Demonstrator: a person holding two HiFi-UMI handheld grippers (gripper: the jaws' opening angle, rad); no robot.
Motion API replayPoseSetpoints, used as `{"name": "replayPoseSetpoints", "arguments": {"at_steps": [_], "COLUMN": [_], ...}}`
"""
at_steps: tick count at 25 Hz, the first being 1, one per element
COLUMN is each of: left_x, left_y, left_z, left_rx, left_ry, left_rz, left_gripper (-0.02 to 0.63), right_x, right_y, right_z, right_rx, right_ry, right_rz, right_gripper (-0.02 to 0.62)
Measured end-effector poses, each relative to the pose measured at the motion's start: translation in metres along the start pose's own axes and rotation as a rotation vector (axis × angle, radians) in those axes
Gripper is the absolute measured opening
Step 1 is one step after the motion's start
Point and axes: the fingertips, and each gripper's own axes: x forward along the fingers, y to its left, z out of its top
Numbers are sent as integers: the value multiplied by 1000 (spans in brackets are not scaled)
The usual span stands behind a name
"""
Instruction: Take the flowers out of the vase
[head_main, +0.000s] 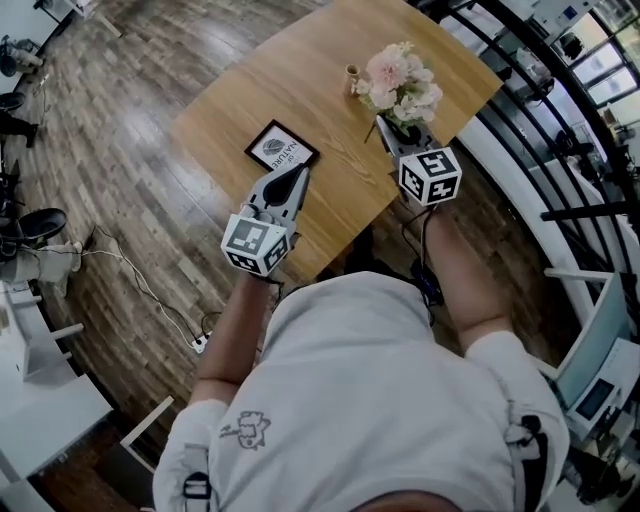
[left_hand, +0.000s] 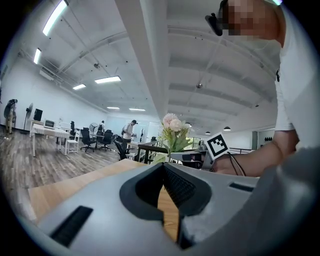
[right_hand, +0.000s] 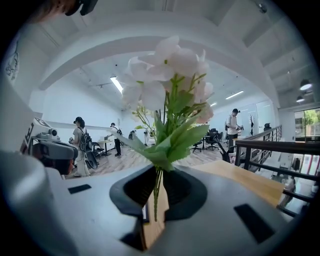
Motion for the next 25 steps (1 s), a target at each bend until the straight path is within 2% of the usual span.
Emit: {"name": "replayPoseSetpoints", "arguments": {"at_steps": [6,12,17,25], "left_x": [-16,-18,-18,4], "left_y": [-23,-53,-68,-109], "left_z": [-8,2,7,8], "left_rx": [3,32,33,30], "left_ry": [13,-4,-9,-14], "left_rz": [-44,-85,-76,-15], "left_gripper": [5,5,5,3], "right_x": [-45,-90,-116,-155], "right_y": [26,38,47,21], "right_z": [-22,-14,-2,5], "right_rx": [24,19,27,46], "right_ry": [31,15,-10,-37], "right_rz": [2,29,74,147], "right_gripper": [48,48,48,48]}}
